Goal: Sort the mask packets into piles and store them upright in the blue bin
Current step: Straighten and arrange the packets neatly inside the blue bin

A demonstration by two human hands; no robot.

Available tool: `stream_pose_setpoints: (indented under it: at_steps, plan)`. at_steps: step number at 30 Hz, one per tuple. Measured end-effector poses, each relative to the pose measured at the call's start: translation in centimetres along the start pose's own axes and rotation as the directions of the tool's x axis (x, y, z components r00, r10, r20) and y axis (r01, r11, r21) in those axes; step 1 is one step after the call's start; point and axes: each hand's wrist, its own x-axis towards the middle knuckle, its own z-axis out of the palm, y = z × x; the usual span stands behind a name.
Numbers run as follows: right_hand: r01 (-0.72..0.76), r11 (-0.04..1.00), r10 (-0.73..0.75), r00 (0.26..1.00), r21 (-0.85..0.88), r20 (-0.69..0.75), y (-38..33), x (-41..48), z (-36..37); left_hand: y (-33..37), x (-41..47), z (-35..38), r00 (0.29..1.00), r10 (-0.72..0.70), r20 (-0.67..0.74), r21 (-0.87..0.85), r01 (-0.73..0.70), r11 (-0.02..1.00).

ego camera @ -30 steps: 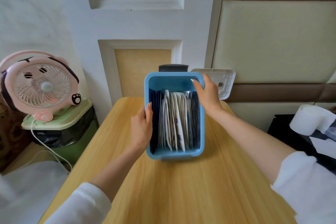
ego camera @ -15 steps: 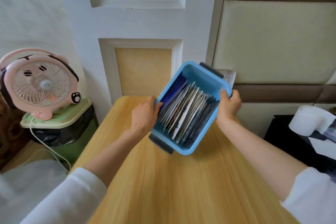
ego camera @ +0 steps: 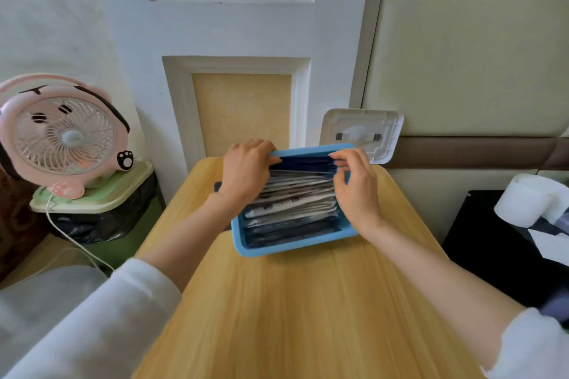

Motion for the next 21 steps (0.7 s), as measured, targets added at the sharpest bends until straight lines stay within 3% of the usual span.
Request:
stream_pose_setpoints:
  at_steps: [5,7,11,16,18,21]
  plan:
    - [-0.176,0.984,0.175,0.979,0.003,0.107,0.5,0.2,0.5,-2.7,2.5,-0.2,0.966,-0.134,0.222,-0.13,0.166,0.978]
    - [-0.317,0.945,0.293,0.931,0.083,0.218,0.4,0.4,0.4,-3.4,2.5,0.1,0.957,-0.143,0.251,-0.149,0.185,0.971]
    - [-0.648,0.694,0.516,0.752,0.313,0.411,-0.3,1.6,1.2,-3.4,1.8,0.3,0.971,-0.161,0.178,-0.238,0.201,0.95]
    - [-0.818,0.377,0.629,0.57,0.434,0.528,0.5,2.3,2.8,-4.2,2.1,-0.2,0.932,-0.222,0.285,-0.503,0.343,0.793]
    - [-0.823,0.284,0.628,0.547,0.491,0.554,0.9,2.3,2.9,-4.2,2.1,-0.3,0.928,-0.243,0.281,-0.606,0.368,0.705]
    - [-0.801,0.222,0.583,0.566,0.556,0.582,1.3,2.5,3.3,-4.1,2.1,0.0,0.912,-0.313,0.267,-0.672,0.409,0.618]
